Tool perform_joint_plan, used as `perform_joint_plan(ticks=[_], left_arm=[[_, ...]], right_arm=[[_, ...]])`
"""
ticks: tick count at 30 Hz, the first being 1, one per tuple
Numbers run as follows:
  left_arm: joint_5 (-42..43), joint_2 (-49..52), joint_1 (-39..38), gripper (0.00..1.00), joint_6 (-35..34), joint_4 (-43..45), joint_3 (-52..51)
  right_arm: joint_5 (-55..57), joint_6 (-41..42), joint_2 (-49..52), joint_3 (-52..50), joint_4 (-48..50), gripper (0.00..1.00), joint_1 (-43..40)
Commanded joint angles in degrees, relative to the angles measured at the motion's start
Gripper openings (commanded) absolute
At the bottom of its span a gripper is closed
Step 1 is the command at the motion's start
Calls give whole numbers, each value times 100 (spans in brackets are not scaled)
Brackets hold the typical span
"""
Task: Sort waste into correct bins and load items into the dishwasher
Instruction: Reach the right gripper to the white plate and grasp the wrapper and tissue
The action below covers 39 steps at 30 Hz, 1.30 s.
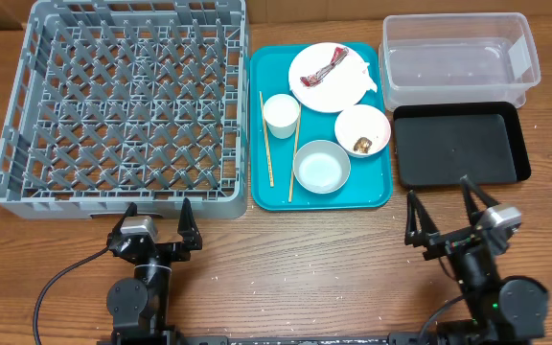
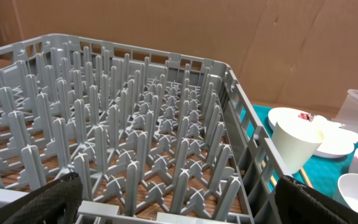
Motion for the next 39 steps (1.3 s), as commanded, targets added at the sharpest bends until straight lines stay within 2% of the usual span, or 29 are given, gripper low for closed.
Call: perform_joint_plan(ticks=[1, 9, 15, 16, 19, 25, 28, 35, 36, 39], left_arm=[[-76, -13, 26, 100, 107, 2, -35], [-76, -13, 26, 100, 107, 2, -35], [-76, -13, 26, 100, 107, 2, -35], [-76, -13, 26, 100, 107, 2, -35], [-76, -13, 26, 100, 107, 2, -35], [-76, -13, 26, 100, 107, 2, -35], [-76, -13, 26, 100, 107, 2, -35], [-76, -13, 26, 100, 107, 2, -35], [-76, -13, 26, 100, 107, 2, -35], [-76, -13, 26, 100, 107, 2, -35]], right_arm=[[-83, -35, 636, 846, -173, 100, 13], [-662, -66, 2892, 3038, -1047, 100, 13], [-1010, -63, 5034, 5265, -2608, 100, 120], [-1078, -63, 5646, 5963, -3080, 100, 201], [-1303, -66, 6793, 7213, -3836, 100, 400], [-1335, -339, 8703, 9287, -5053, 100, 754], [-1338, -332, 9274, 9610, -4787, 100, 807], [-1421, -293, 9890, 9543, -4011, 100, 807], [-1388, -199, 9993, 9536, -3910, 97, 807], [-704, 1147, 10338, 9536, -3705, 90, 831]])
